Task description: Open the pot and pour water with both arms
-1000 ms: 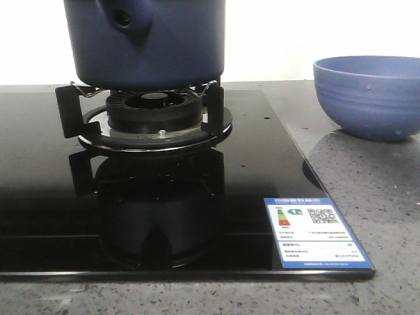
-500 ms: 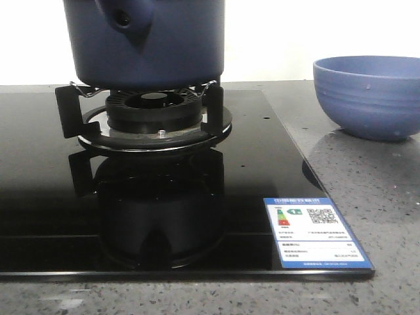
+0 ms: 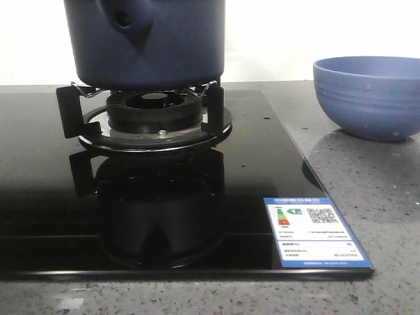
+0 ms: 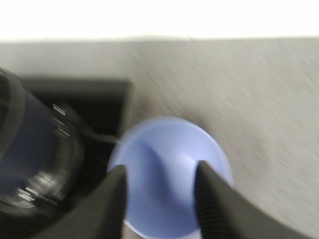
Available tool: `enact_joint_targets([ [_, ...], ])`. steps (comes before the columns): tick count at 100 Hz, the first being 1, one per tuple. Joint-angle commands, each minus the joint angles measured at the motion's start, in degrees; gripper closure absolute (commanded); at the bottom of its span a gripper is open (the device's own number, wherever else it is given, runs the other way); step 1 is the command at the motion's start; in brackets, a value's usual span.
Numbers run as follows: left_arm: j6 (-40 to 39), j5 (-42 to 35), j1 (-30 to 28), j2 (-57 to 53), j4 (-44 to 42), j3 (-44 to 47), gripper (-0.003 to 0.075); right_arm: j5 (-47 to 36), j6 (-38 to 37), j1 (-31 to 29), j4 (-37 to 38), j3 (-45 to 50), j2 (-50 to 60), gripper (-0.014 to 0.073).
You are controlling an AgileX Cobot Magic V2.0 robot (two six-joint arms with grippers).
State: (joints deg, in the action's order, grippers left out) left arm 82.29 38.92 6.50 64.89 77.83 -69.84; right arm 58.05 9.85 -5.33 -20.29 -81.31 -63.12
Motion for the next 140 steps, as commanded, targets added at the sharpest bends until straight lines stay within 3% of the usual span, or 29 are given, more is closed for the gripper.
enact_joint_targets([
  [1,-4.3,-1.4,-3.1,-3.4,1.2,-0.8,0.0719,-11.3,2.1,-0.4,-7.1,2.6,4.4,0.0526],
  [8,-6.3,-1.3,-5.7,-5.5,-0.7,0.5,0.0741,-18.8,4.5,-0.4,-10.7,8.1,7.9,0.0665],
  [20,-7.8,-4.1,-9.7,-10.7,-1.2,5.1,0.0741,-29.6,10.2,-0.4,-11.8,18.8,14.9,0.0657],
  [34,-7.8,-17.7,-10.0,-18.4,-0.8,15.6,0.0741,-38.0,13.7,-0.4,-11.9,32.4,23.8,0.0657],
  [51,-7.8,-29.7,-7.7,-28.9,-0.8,29.9,0.0741,-41.0,18.4,-0.4,-11.9,45.7,36.9,0.0657],
  [69,-7.8,-32.2,-2.9,-38.6,-0.2,42.2,0.0741,-41.0,19.1,-0.4,-11.9,56.1,48.7,0.0657],
  [93,-7.8,-32.2,-2.1,-46.7,1.7,46.7,0.0741,-39.5,19.1,-0.4,-11.9,60.6,54.3,0.0657],
  [140,-7.8,-32.2,-2.1,-46.8,1.7,46.7,0.0741,-39.1,19.0,-0.4,-12.0,61.0,54.2,0.0657],
])
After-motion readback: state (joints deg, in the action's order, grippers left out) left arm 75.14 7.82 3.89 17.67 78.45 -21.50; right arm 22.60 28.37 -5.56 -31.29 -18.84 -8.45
